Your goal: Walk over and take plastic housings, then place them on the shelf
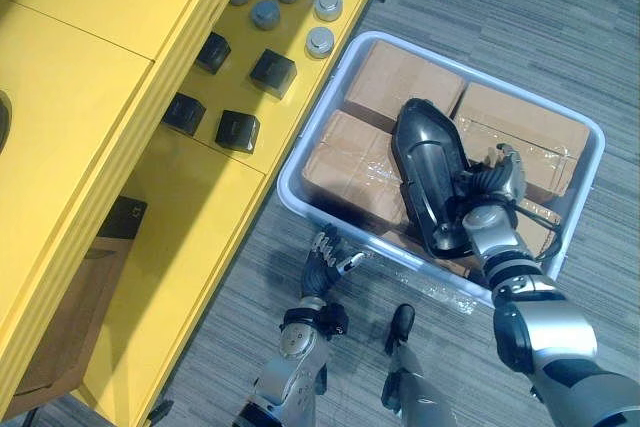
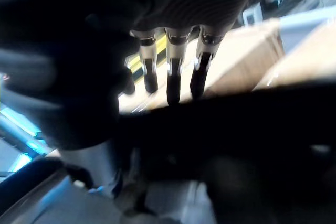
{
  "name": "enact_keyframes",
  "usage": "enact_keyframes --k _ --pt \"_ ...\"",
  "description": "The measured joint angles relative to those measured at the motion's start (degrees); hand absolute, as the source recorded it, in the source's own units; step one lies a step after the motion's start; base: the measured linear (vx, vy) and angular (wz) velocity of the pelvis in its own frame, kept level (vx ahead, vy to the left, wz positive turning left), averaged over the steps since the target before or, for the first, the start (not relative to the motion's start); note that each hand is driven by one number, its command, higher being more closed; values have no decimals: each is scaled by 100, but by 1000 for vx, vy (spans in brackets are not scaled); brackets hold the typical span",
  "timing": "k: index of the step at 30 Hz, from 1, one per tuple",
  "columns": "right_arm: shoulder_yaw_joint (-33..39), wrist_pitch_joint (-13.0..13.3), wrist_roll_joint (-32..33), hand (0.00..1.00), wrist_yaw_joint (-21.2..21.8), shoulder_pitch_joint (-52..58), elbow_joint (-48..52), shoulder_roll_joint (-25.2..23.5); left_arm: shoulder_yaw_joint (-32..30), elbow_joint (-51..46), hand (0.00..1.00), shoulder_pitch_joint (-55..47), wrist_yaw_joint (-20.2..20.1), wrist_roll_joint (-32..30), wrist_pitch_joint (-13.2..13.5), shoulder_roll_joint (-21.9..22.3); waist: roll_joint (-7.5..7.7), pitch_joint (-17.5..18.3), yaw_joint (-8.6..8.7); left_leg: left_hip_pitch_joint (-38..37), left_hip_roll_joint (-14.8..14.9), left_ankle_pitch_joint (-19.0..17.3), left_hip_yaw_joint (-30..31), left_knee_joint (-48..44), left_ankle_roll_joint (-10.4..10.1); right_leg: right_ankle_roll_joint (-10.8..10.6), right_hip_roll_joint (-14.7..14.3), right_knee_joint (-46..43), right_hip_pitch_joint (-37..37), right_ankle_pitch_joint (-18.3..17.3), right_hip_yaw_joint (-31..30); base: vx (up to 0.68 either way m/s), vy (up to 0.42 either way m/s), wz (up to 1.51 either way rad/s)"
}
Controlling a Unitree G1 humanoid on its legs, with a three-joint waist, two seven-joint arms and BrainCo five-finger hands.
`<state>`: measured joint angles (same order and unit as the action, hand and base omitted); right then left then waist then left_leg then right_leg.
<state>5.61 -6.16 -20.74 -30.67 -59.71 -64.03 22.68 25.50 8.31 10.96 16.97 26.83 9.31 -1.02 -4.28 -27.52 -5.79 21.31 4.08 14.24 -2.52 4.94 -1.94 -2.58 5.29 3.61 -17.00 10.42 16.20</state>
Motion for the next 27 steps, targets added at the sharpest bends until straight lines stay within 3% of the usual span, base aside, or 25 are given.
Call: enact_keyframes --k 9,15,19,27 --pt "-468 88 98 100 371 -96 -335 217 15 0 0 53 -127 0 -1 -4 1 0 9 46 -8 20 85 -1 0 -4 -1 0 -6 -5 48 17 66 5" --pt "-595 63 65 100 384 440 655 34 -148 286 0 427 -126 22 -21 0 7 -2 52 -90 5 21 26 -2 0 -2 -8 3 102 -4 15 13 55 -4" --pt "-807 55 -109 100 380 811 1643 -298 -401 998 0 1148 -96 127 -66 -77 58 7 213 -283 22 13 -58 -1 -9 0 -16 3 255 -4 -31 12 58 -9" --pt "-1347 56 -560 100 388 1592 3552 -799 -607 1669 0 1822 175 227 -177 -325 570 232 459 -748 121 -145 -362 0 -185 27 -92 26 561 -24 -322 8 44 -18"
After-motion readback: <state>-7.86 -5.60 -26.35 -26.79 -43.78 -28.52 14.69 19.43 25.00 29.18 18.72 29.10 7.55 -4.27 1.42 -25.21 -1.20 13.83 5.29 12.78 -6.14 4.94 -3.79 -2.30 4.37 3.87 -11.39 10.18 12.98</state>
